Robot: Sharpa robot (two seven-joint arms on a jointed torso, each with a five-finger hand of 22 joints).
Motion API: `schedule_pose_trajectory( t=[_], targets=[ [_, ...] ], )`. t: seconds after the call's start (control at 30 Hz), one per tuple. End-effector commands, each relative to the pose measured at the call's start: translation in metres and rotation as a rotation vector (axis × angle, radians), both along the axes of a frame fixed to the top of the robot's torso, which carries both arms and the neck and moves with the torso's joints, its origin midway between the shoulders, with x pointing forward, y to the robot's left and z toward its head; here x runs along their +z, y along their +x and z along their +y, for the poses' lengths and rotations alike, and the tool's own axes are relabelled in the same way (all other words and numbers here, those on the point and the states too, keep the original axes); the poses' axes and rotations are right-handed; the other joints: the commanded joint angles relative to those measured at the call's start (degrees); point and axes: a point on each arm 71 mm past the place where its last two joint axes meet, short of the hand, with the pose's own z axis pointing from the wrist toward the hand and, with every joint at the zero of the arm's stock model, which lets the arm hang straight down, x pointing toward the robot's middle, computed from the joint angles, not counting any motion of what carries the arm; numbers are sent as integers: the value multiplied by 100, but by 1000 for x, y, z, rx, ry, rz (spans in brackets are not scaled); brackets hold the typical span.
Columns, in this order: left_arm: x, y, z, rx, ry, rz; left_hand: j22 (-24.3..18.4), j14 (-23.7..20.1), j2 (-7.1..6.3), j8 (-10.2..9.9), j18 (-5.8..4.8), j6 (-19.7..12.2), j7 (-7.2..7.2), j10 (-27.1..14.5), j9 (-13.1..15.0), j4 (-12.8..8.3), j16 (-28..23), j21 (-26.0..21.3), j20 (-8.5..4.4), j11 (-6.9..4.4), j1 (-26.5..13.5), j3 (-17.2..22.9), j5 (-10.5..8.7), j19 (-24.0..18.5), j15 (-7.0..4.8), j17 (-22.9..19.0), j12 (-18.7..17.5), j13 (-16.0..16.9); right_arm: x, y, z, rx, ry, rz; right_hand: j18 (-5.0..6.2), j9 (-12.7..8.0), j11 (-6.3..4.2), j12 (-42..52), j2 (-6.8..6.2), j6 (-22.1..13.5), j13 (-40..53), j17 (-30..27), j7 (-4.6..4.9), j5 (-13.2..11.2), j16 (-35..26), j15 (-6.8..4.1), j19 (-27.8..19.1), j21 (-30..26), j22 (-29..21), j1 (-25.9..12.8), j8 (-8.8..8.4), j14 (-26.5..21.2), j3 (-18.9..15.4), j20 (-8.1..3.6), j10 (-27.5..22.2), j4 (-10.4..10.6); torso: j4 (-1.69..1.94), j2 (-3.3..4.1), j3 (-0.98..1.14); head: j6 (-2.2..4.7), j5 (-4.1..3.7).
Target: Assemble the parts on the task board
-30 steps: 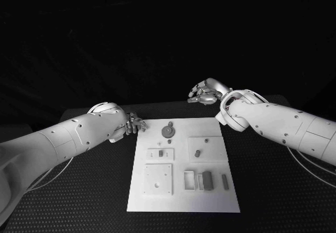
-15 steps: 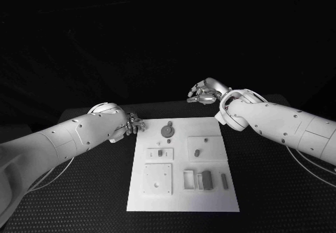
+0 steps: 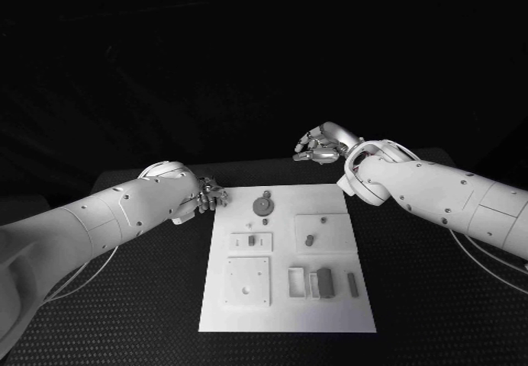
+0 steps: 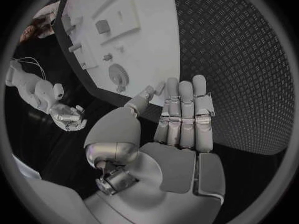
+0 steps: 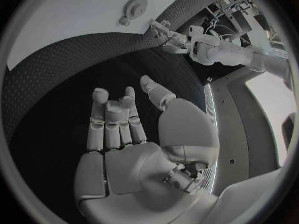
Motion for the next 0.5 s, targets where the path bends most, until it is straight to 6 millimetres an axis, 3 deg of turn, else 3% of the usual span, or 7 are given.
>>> schedule_pose_trajectory(
  t=[0.03, 0.1, 0.23, 0.5],
  targets=[
    [0, 0, -3, -13, -22, 11, 120, -15, 77, 40, 46, 30, -3, 11, -11, -20, 38, -36, -1, -23, 15, 16, -9, 31, -5, -12, 10, -8, 0, 0, 2, 18, 0, 6, 89, -6, 9, 16, 46, -15, -8, -5, 38, 33, -10, -10, -34, -29, 86, -20, -22, -37, -17, 9, -39, -6, 0, -2, 0, 3, 1],
    [0, 0, -3, -11, -26, 13, 116, -7, 24, 64, 47, 63, -14, 32, -21, 90, 49, -38, -1, -31, 54, 163, -24, 49, -7, -34, 2, -26, 0, 0, 2, 17, 0, 6, 89, -6, 9, 16, 47, -14, -8, -5, 38, 33, -10, -10, -33, -30, 86, -21, -22, -37, -18, 9, -39, -6, 0, -2, 0, 3, 1],
    [0, 0, -3, -5, -39, 17, 121, 6, 92, 109, 48, 126, -33, 62, -23, 205, 71, -37, -3, -47, 63, 279, -23, 62, -7, -53, -1, -42, -1, 0, 2, 18, 0, 7, 89, -6, 9, 17, 48, -14, -9, -5, 38, 34, -9, -10, -33, -30, 86, -22, -22, -37, -18, 9, -39, -5, 4, 0, -1, -5, -2],
    [-2, 1, -3, 2, -49, 28, 131, 23, 230, 153, 49, 181, -56, 102, -34, 144, 101, -25, -11, -68, 183, 411, -16, 73, -16, -81, -5, -62, -1, 0, 4, 21, 0, 8, 89, -6, 9, 18, 50, -14, -9, -6, 38, 34, -9, -10, -33, -30, 86, -22, -22, -37, -17, 9, -39, -5, -7, 3, 6, 2, 9]
  ],
)
